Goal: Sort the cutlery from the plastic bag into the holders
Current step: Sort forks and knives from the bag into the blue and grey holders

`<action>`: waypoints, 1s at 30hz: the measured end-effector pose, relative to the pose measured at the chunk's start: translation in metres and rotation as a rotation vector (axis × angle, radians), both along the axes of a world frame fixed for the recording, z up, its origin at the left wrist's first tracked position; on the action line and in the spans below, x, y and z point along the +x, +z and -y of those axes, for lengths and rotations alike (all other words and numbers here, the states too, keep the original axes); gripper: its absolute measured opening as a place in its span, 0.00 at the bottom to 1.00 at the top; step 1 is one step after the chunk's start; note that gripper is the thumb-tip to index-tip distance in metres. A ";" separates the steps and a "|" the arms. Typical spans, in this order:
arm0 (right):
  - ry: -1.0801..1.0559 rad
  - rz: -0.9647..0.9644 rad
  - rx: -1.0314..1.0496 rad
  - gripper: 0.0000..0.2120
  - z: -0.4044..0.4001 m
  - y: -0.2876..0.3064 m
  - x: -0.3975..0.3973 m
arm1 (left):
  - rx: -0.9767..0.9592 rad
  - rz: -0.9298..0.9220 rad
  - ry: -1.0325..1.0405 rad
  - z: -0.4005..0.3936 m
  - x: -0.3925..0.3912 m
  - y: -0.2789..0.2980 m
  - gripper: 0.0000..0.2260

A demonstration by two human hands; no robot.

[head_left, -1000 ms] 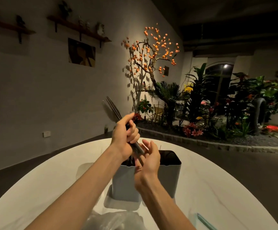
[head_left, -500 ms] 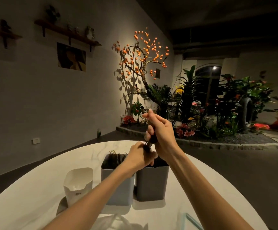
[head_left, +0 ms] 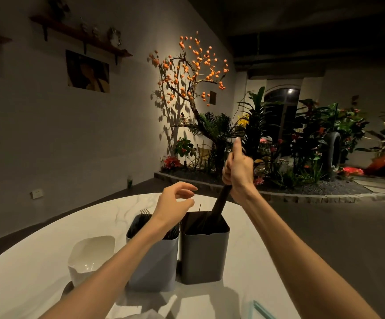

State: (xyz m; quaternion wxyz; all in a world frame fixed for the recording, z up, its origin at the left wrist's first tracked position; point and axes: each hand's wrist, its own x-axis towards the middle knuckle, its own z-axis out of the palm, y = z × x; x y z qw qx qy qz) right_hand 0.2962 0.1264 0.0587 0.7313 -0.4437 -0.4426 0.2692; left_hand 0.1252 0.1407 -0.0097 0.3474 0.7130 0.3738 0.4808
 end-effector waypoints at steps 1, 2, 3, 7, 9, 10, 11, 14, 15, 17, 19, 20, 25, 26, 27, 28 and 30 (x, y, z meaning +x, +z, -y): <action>-0.009 -0.007 -0.050 0.30 -0.004 -0.014 -0.003 | -0.008 -0.004 0.004 -0.001 0.001 -0.004 0.12; -0.019 -0.022 -0.104 0.29 -0.007 -0.028 -0.007 | -0.013 -0.010 0.011 -0.002 0.002 -0.008 0.12; -0.027 -0.031 -0.155 0.29 -0.011 -0.042 -0.009 | -0.016 -0.015 0.016 -0.002 0.002 -0.011 0.12; -0.119 0.218 -0.287 0.25 -0.023 -0.079 -0.003 | -0.010 -0.006 0.026 -0.004 0.001 -0.013 0.12; -0.203 0.407 -0.263 0.19 -0.023 -0.084 0.001 | -0.014 0.015 0.030 -0.004 -0.003 -0.012 0.12; -0.217 0.484 -0.250 0.17 -0.021 -0.085 0.002 | -0.013 0.027 0.036 -0.004 -0.004 -0.012 0.12; -0.214 0.568 -0.246 0.16 -0.021 -0.086 0.003 | -0.013 0.037 0.045 -0.004 -0.006 -0.012 0.13; -0.135 0.894 -0.275 0.21 -0.021 -0.095 0.003 | -0.038 0.070 0.058 -0.002 -0.009 -0.015 0.13; -0.106 1.008 -0.280 0.23 -0.021 -0.101 0.002 | -0.046 0.079 0.057 -0.001 -0.010 -0.016 0.13; -0.048 1.219 -0.308 0.25 -0.019 -0.109 -0.001 | -0.048 0.083 0.058 0.001 -0.013 -0.018 0.13; 0.014 1.415 -0.391 0.24 -0.017 -0.112 -0.002 | -0.056 0.079 0.061 0.003 -0.017 -0.019 0.13; 0.031 1.463 -0.428 0.23 -0.016 -0.113 -0.002 | -0.065 0.076 0.063 0.004 -0.020 -0.020 0.13; -0.151 1.089 -0.202 0.17 -0.006 -0.103 -0.006 | -0.069 0.064 0.088 0.016 -0.040 -0.021 0.12; -0.188 1.009 -0.145 0.15 -0.002 -0.099 -0.006 | -0.068 0.069 0.089 0.018 -0.044 -0.022 0.13; -0.209 0.964 -0.107 0.14 0.003 -0.096 -0.006 | -0.069 0.074 0.086 0.022 -0.049 -0.022 0.13; -0.210 0.941 -0.083 0.13 0.010 -0.092 -0.008 | -0.075 0.079 0.080 0.026 -0.053 -0.022 0.13; -0.132 0.922 -0.053 0.11 0.032 -0.089 -0.017 | -0.095 0.089 0.045 0.039 -0.062 -0.022 0.13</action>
